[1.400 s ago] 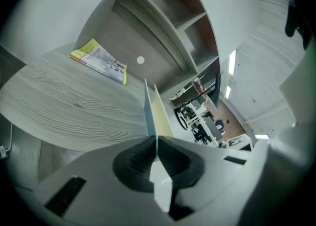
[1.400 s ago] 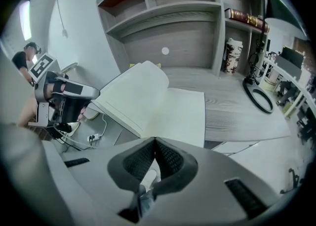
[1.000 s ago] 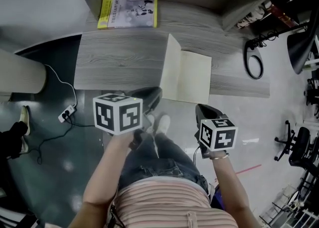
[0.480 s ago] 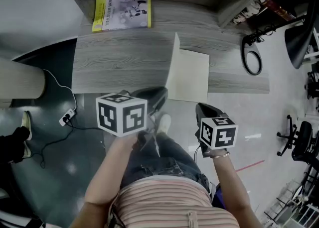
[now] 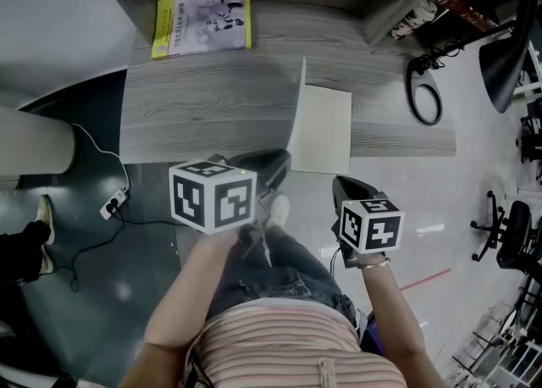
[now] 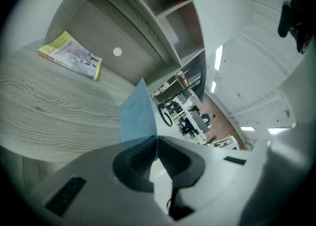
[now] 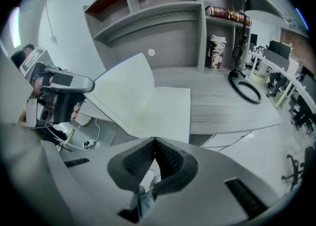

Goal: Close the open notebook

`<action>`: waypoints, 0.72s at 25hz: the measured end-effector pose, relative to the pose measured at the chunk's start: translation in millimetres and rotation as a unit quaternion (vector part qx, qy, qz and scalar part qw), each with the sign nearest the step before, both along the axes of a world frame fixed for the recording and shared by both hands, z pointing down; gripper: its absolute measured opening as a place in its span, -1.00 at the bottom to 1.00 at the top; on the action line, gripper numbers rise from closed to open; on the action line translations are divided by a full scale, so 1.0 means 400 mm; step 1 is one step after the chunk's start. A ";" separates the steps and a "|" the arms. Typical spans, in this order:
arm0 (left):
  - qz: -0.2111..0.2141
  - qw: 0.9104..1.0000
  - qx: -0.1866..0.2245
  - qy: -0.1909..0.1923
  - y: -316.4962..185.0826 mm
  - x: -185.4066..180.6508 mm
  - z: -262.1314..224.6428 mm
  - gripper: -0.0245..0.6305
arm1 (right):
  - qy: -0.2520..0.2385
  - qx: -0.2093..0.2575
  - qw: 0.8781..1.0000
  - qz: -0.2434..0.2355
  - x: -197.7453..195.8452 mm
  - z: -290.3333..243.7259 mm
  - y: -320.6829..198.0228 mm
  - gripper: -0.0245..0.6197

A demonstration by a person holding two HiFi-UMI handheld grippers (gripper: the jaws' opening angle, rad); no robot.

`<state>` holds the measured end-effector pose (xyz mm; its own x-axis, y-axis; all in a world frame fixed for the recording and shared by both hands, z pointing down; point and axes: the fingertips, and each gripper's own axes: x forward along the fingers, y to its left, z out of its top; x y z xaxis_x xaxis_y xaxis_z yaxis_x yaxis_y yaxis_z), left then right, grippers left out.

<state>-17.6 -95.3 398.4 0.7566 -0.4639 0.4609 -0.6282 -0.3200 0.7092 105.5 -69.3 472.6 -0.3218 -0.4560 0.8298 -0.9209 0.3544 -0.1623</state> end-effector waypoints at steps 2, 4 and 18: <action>0.005 1.000 0.000 0.001 -0.001 0.008 0.000 -0.85 | 0.000 0.001 1.000 0.003 0.002 0.000 0.000 -0.90; 0.011 1.000 0.001 0.002 -0.001 0.016 0.000 -0.85 | 0.000 0.002 1.000 0.006 0.003 0.000 0.002 -0.90; 0.048 0.999 0.003 -0.007 -0.004 0.069 -0.006 -0.85 | 0.001 0.001 0.999 0.035 0.034 -0.001 0.016 -0.90</action>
<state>9.8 -97.1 396.0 0.7915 -0.3927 0.4683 -0.6038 -0.3835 0.6988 119.2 -62.7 472.0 -0.2871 -0.4796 0.8292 -0.9438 0.2895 -0.1593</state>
